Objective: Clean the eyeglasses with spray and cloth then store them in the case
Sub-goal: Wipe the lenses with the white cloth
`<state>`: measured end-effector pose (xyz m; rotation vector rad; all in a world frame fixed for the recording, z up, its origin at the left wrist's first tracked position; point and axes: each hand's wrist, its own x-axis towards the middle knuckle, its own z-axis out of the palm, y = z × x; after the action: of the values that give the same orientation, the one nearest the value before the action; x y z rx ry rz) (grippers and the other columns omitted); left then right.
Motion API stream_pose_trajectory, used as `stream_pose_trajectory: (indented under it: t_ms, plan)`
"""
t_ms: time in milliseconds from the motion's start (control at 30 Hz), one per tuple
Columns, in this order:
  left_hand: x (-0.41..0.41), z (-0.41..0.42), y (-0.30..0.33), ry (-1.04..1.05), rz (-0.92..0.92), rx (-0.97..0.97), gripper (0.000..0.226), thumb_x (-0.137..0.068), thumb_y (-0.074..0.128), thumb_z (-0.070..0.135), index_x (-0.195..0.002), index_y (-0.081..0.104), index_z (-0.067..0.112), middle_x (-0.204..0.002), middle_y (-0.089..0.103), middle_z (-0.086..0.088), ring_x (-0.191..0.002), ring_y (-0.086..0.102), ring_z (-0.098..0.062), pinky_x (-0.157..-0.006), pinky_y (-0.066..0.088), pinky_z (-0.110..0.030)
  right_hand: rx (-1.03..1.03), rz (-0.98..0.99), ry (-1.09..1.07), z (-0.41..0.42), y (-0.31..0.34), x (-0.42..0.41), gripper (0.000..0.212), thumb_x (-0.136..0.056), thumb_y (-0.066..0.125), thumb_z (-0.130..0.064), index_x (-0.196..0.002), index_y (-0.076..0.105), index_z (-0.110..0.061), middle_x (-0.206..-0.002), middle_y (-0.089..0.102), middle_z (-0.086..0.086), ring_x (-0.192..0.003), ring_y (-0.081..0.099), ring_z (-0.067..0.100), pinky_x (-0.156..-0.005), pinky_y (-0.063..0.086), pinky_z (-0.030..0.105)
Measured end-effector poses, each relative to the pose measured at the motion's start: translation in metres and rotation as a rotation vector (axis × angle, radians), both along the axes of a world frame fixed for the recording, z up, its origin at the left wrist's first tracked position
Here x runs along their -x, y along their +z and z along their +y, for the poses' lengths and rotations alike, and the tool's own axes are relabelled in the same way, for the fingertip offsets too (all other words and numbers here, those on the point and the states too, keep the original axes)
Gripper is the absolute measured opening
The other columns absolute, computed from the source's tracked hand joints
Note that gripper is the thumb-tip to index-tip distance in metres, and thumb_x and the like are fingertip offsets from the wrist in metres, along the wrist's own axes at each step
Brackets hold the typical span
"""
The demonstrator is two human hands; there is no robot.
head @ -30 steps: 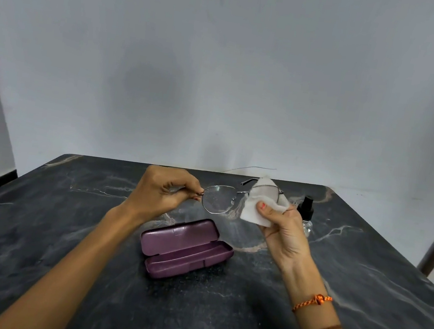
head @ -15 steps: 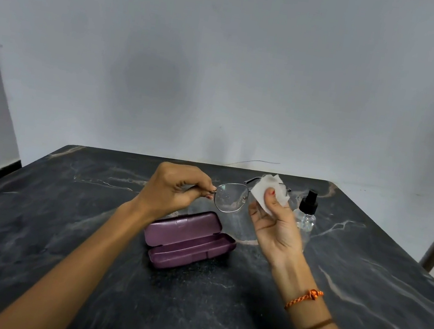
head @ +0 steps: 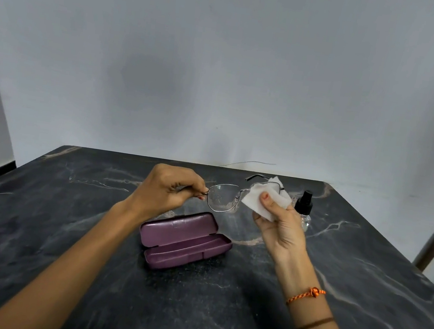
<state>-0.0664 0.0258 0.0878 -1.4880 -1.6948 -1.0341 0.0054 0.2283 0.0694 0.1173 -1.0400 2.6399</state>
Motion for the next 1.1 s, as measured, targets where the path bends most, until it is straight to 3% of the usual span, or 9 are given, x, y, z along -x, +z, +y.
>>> stream_pose_trajectory:
  t_ms: [167,267,433,633,767,833,933,1033,1100]
  plan:
    - [-0.003,0.003,-0.001,-0.006,0.012,0.036,0.012,-0.075,0.058,0.008,-0.082,0.058,0.018,-0.068,0.070,-0.011,-0.069,0.064,-0.010,-0.059,0.055,-0.024,0.216,0.091,0.048,-0.001,0.001,0.003,0.068,-0.006,0.091,-0.001,-0.071,0.076,-0.013,-0.072,0.074,0.007,-0.069,0.072,0.018,-0.069,0.057,0.036]
    - [-0.004,0.004,-0.001,-0.004,0.011,0.045,0.011,-0.076,0.057,0.009,-0.081,0.058,0.018,-0.067,0.070,-0.010,-0.067,0.065,-0.011,-0.058,0.055,-0.028,0.085,0.115,0.012,0.000,0.001,0.004,0.066,-0.012,0.094,-0.014,-0.075,0.075,-0.014,-0.073,0.074,0.001,-0.072,0.071,0.012,-0.074,0.056,0.031]
    - [-0.003,0.000,0.004,-0.009,0.018,0.032,0.012,-0.075,0.059,0.008,-0.083,0.059,0.017,-0.072,0.068,-0.003,-0.072,0.065,-0.010,-0.062,0.055,-0.025,-0.083,0.085,-0.110,-0.003,0.003,0.000,0.072,-0.019,0.091,-0.039,-0.082,0.068,-0.012,-0.070,0.074,-0.005,-0.068,0.070,0.006,-0.060,0.057,0.021]
    - [-0.006,0.005,0.002,-0.019,0.010,0.057,0.009,-0.076,0.059,0.009,-0.077,0.066,0.005,-0.070,0.071,-0.012,-0.070,0.065,-0.011,-0.059,0.055,-0.027,-0.014,-0.071,-0.236,-0.005,0.004,-0.001,0.014,-0.077,0.065,-0.027,-0.084,0.058,-0.017,-0.053,0.069,-0.009,-0.053,0.066,0.003,-0.046,0.053,0.020]
    - [-0.005,0.005,0.000,-0.005,0.040,0.079,0.008,-0.076,0.058,0.009,-0.077,0.066,0.006,-0.070,0.071,-0.012,-0.070,0.065,-0.011,-0.058,0.055,-0.026,-0.070,-0.018,-0.161,-0.008,0.003,-0.003,0.077,-0.013,0.091,-0.033,-0.080,0.061,-0.012,-0.063,0.073,-0.004,-0.063,0.069,0.007,-0.052,0.055,0.019]
    - [-0.003,0.002,0.002,0.001,0.036,0.067,0.007,-0.076,0.059,0.009,-0.081,0.061,0.014,-0.070,0.071,-0.011,-0.071,0.065,-0.009,-0.060,0.055,-0.023,-0.098,0.026,-0.113,-0.004,0.000,0.001,0.084,-0.005,0.092,-0.029,-0.080,0.061,-0.008,-0.067,0.074,-0.002,-0.066,0.070,0.009,-0.054,0.056,0.020]
    - [-0.001,-0.004,0.007,0.005,0.015,0.016,0.007,-0.076,0.061,0.012,-0.082,0.060,0.016,-0.071,0.070,-0.008,-0.072,0.065,-0.008,-0.063,0.055,-0.019,-0.105,0.033,-0.071,-0.003,0.003,0.001,0.069,-0.024,0.092,-0.023,-0.083,0.060,-0.007,-0.071,0.073,-0.001,-0.067,0.070,0.009,-0.059,0.058,0.021]
    - [-0.001,-0.005,0.008,0.006,0.018,0.002,0.006,-0.076,0.062,0.013,-0.081,0.062,0.013,-0.072,0.070,-0.008,-0.072,0.065,-0.009,-0.064,0.054,-0.018,-0.062,-0.030,-0.096,-0.002,0.003,0.000,0.011,-0.078,0.063,-0.015,-0.087,0.059,-0.010,-0.072,0.071,0.001,-0.059,0.068,0.006,-0.052,0.055,0.019]
    - [-0.003,-0.001,0.005,0.004,0.042,0.042,0.005,-0.075,0.062,0.011,-0.080,0.064,0.010,-0.071,0.071,-0.010,-0.072,0.065,-0.009,-0.062,0.054,-0.020,-0.037,-0.052,-0.125,-0.002,0.002,0.000,0.018,-0.076,0.063,-0.025,-0.087,0.058,-0.011,-0.063,0.072,-0.005,-0.057,0.068,0.005,-0.052,0.056,0.020]
